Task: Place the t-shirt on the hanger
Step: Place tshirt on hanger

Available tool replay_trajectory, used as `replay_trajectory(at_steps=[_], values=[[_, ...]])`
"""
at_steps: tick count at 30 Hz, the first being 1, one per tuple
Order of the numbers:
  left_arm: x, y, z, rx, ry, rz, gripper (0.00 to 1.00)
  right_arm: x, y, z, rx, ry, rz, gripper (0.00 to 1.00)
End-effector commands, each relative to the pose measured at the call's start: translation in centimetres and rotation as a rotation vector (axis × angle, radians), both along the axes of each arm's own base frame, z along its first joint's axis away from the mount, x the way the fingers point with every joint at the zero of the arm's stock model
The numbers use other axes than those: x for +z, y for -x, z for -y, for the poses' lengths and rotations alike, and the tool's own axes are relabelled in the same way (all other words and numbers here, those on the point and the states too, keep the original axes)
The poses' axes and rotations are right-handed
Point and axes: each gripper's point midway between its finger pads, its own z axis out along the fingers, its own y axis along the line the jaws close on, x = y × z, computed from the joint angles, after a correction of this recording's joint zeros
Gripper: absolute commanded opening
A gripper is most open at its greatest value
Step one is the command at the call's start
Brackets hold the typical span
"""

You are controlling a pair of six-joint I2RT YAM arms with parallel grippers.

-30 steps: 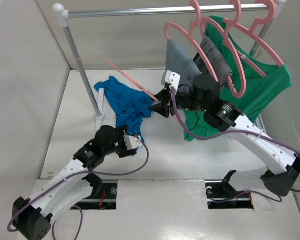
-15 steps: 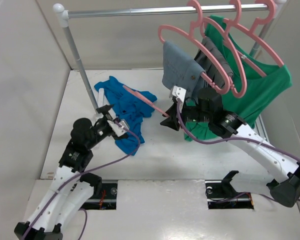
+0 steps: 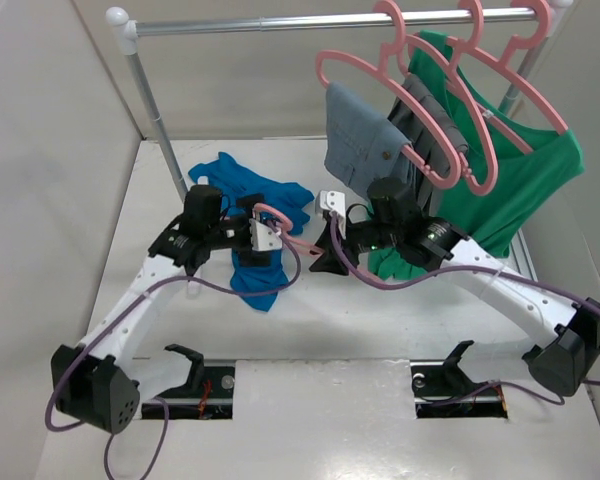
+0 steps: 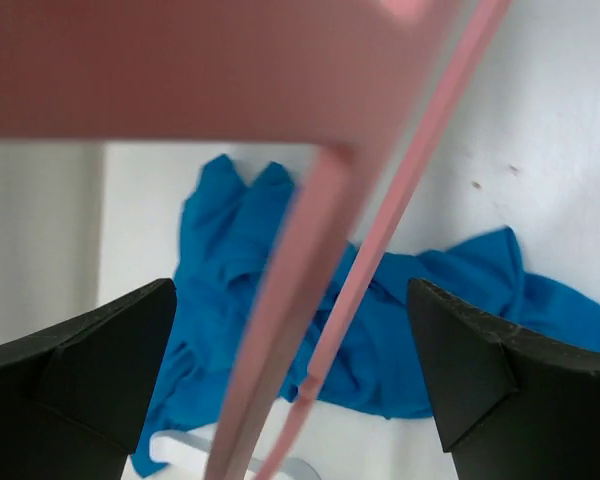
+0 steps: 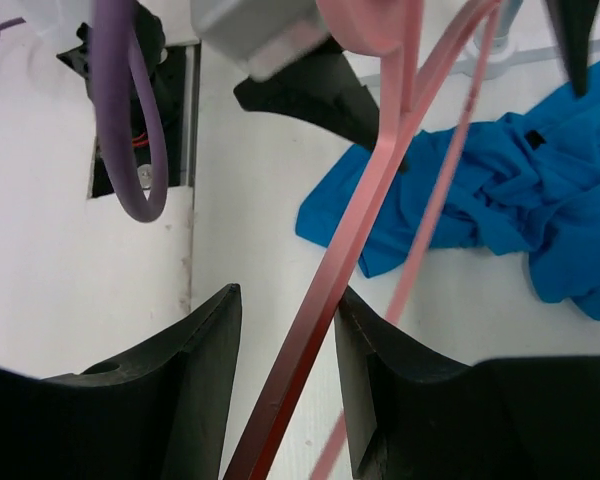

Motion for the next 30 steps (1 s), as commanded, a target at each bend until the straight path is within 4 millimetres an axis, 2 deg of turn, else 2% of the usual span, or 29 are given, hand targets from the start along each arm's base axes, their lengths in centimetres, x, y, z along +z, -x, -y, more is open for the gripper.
replay_trajectory(at_steps=[1,2,4,5,6,9,10,11,12,13,14,15,16,19,20,22,24,26,29,30], values=[[0.4,1.1,0.7,-0.138,-0.051,-0.008,0.97,5.4,0.6,-0.4,0.051,-0.119,0.144,0.0],[-0.4,1.3,0.6,-0.15,-0.07,-0.026,0.83,6.0,0.6,-0.4,0.05,-0.135,0.161,0.0],[-0.7,1.8,0.7,-0.184,-0.079,-0.056,0.55,6.3,0.3,-0.3,0.032,-0.135,0.173,0.0],[-0.6,1.7,0.8,-0.185,-0.081,-0.062,0.37,6.1,0.4,-0.4,0.03,-0.126,0.169,0.0],[-0.6,1.7,0.8,-0.185,-0.081,-0.062,0.0,6.0,-0.2,-0.3,-0.002,-0.116,0.178,0.0],[0.5,1.8,0.7,-0.175,-0.064,-0.034,0.0,5.2,-1.6,0.2,-0.079,-0.063,0.186,0.03],[0.8,1.8,0.7,-0.185,-0.069,-0.008,0.0,4.2,-2.8,0.3,-0.151,-0.017,0.197,0.13],[0.9,2.1,0.6,-0.196,-0.078,0.0,0.0,5.1,-3.4,0.2,-0.18,-0.013,0.229,0.26],[1.1,2.4,0.5,-0.206,-0.083,0.028,0.0,4.4,-4.6,0.4,-0.225,0.038,0.24,0.45],[1.3,2.6,0.4,-0.214,-0.088,0.04,0.0,4.6,-4.8,0.1,-0.225,0.05,0.256,0.51],[1.3,2.6,0.4,-0.22,-0.092,0.049,0.0,4.8,-5.4,0.1,-0.237,0.064,0.271,0.65],[1.7,2.7,0.3,-0.219,-0.089,0.063,0.0,5.4,-5.5,-1.0,-0.223,0.067,0.29,0.8],[1.5,2.9,0.3,-0.22,-0.091,0.054,0.0,5.3,-5.7,-1.2,-0.218,0.092,0.309,1.0],[1.4,3.0,0.2,-0.236,-0.112,0.029,0.0,5.7,-6.5,-2.6,-0.226,0.119,0.344,1.0],[1.3,3.2,0.1,-0.236,-0.114,0.018,0.0,5.3,-6.6,-2.8,-0.224,0.127,0.339,0.99],[1.2,3.3,0.1,-0.242,-0.122,0.008,0.0,5.9,-6.7,-3.8,-0.21,0.113,0.378,0.95],[1.4,3.4,0.1,-0.242,-0.119,0.016,0.0,5.7,-6.8,-4.0,-0.202,0.125,0.385,0.9],[1.4,3.4,0.0,-0.235,-0.115,0.005,0.0,5.5,-6.6,-4.0,-0.185,0.13,0.389,0.9],[1.6,3.6,0.0,-0.229,-0.11,0.005,0.0,5.2,-5.6,-4.5,-0.111,0.115,0.386,0.76],[1.6,3.6,0.0,-0.229,-0.11,0.006,0.0,5.2,-5.5,-4.6,-0.098,0.112,0.391,0.59]])
